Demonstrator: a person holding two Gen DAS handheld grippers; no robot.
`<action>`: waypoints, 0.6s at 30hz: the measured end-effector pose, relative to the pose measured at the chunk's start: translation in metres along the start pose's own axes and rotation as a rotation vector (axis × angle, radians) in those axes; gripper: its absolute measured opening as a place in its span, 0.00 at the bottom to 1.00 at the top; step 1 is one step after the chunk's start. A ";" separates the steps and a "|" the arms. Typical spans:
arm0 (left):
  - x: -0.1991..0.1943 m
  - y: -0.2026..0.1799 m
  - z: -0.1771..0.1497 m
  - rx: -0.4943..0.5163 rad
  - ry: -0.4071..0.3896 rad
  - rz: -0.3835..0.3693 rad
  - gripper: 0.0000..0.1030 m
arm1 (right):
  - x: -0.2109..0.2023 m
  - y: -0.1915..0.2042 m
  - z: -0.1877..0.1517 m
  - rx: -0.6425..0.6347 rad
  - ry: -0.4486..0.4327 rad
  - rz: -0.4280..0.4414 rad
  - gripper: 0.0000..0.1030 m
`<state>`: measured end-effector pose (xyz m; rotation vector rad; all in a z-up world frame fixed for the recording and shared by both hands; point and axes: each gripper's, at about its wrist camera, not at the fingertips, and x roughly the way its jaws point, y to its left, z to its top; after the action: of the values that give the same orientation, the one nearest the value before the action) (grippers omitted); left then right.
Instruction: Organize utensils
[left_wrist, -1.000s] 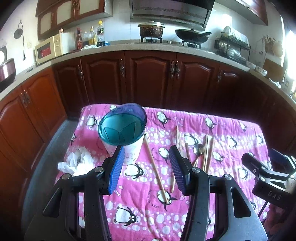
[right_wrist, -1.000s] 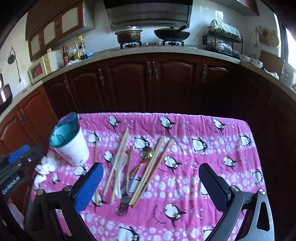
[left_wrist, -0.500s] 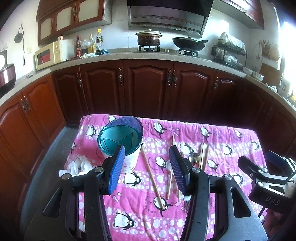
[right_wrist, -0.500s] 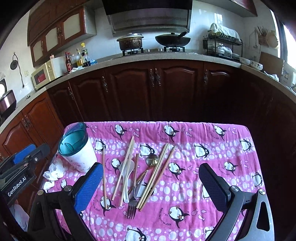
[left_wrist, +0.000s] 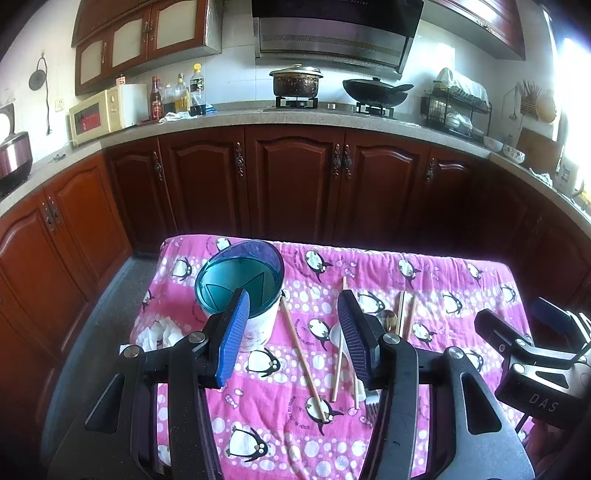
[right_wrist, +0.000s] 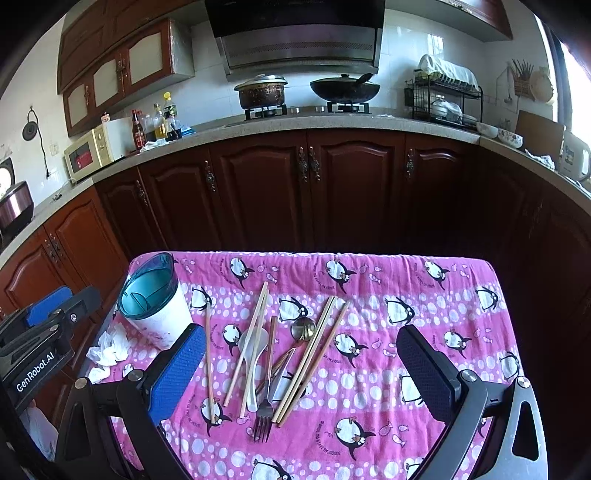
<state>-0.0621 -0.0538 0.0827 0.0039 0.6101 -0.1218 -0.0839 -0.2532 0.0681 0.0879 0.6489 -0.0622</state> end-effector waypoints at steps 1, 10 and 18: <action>0.000 0.000 0.000 0.000 -0.001 0.001 0.48 | 0.000 0.000 0.000 -0.002 -0.003 0.000 1.00; 0.000 0.002 0.004 -0.008 0.001 -0.003 0.48 | -0.001 0.001 0.001 0.002 -0.009 0.000 1.00; 0.002 0.004 0.001 -0.011 0.010 -0.007 0.48 | 0.004 0.001 0.000 0.005 0.006 -0.004 1.00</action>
<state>-0.0592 -0.0503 0.0827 -0.0083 0.6213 -0.1247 -0.0805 -0.2526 0.0659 0.0913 0.6549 -0.0671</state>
